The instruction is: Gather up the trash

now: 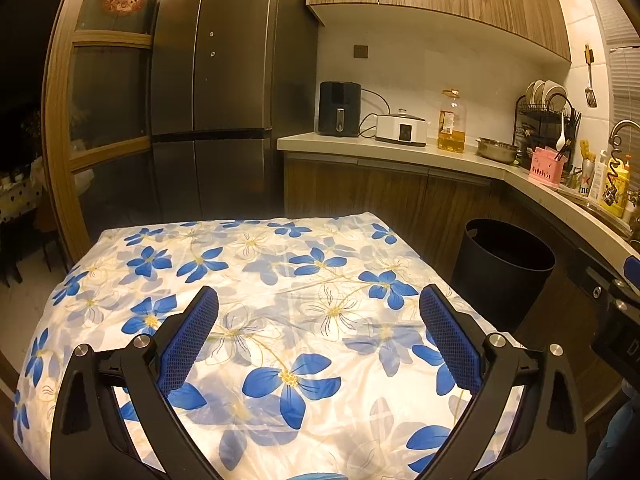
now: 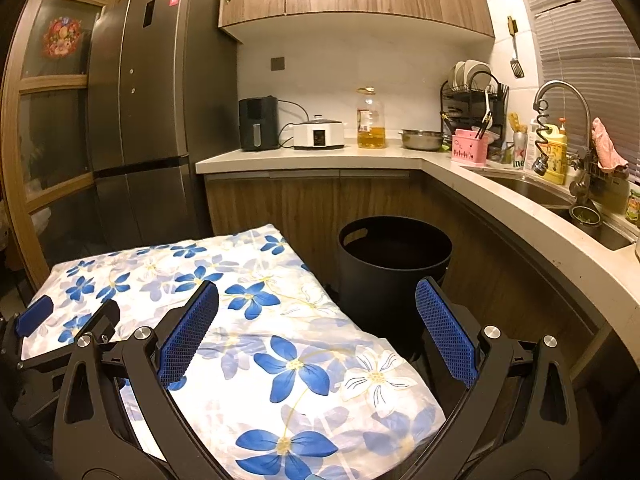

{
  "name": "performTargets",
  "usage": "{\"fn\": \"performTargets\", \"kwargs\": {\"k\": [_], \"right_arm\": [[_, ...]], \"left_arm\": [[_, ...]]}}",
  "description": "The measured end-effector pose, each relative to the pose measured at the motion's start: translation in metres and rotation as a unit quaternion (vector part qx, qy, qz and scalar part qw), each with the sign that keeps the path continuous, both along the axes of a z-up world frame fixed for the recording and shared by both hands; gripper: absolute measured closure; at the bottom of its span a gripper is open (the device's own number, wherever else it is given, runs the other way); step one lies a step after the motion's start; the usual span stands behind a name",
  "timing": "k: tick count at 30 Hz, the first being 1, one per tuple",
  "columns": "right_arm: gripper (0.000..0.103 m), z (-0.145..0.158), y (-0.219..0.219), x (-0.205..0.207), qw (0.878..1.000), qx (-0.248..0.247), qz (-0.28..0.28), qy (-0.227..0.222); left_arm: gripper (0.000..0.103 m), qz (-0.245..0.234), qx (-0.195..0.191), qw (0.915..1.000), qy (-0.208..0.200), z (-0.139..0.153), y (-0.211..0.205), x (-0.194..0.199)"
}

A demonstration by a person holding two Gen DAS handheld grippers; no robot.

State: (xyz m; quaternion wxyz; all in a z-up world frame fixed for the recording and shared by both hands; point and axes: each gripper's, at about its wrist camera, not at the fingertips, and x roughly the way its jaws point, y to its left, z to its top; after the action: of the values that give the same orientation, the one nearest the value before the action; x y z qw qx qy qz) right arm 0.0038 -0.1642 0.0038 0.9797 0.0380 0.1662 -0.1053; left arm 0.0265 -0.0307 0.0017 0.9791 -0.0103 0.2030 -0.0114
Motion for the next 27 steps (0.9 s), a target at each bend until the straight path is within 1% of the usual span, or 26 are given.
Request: {"fn": "performTargets", "kwargs": {"k": [11, 27], "right_arm": [[0.005, 0.0043, 0.0071, -0.0031, 1.0, -0.005, 0.002, -0.007], [0.005, 0.0056, 0.0067, -0.0039, 1.0, -0.002, 0.002, -0.007]], "left_arm": [[0.007, 0.004, -0.007, 0.9999, -0.007, 0.0035, 0.0053, -0.0027], [0.007, 0.002, -0.007, 0.9999, -0.01, 0.0066, 0.0066, -0.0042]]}}
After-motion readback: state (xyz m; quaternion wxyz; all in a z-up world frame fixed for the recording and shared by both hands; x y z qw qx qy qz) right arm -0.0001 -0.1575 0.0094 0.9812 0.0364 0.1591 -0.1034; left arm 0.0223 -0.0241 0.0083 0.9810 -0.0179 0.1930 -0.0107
